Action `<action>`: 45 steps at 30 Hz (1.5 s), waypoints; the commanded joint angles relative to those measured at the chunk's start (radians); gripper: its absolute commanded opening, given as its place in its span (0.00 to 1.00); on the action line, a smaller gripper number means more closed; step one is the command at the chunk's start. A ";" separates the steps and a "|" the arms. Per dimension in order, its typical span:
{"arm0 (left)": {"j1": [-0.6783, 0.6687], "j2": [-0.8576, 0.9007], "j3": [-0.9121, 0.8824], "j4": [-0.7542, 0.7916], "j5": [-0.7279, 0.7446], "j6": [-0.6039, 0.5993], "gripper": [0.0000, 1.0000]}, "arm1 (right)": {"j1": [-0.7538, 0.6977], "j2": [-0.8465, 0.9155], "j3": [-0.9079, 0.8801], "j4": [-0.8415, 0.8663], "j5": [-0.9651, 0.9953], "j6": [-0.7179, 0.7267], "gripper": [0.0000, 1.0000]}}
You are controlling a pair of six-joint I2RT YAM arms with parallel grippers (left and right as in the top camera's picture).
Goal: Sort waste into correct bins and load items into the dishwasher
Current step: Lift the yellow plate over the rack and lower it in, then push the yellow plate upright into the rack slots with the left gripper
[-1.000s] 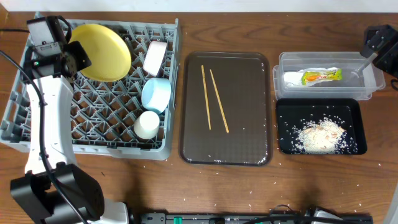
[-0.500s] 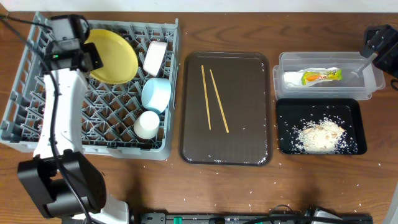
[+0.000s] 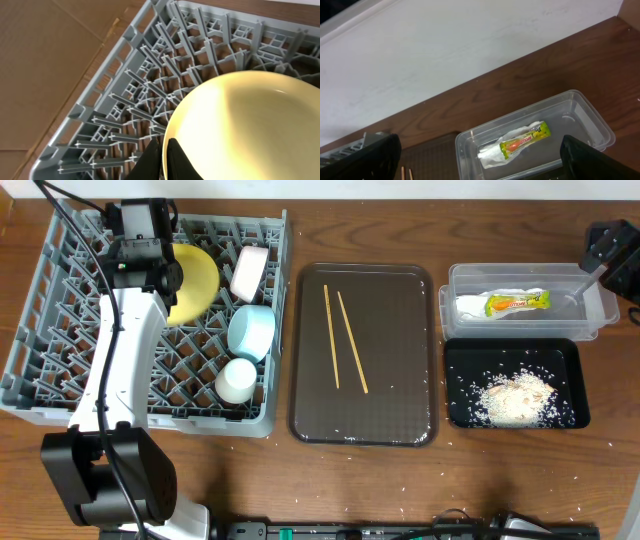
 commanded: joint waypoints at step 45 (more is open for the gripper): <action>-0.135 0.187 -0.013 -0.034 0.468 0.006 0.08 | -0.004 0.000 0.000 0.002 0.006 0.009 0.99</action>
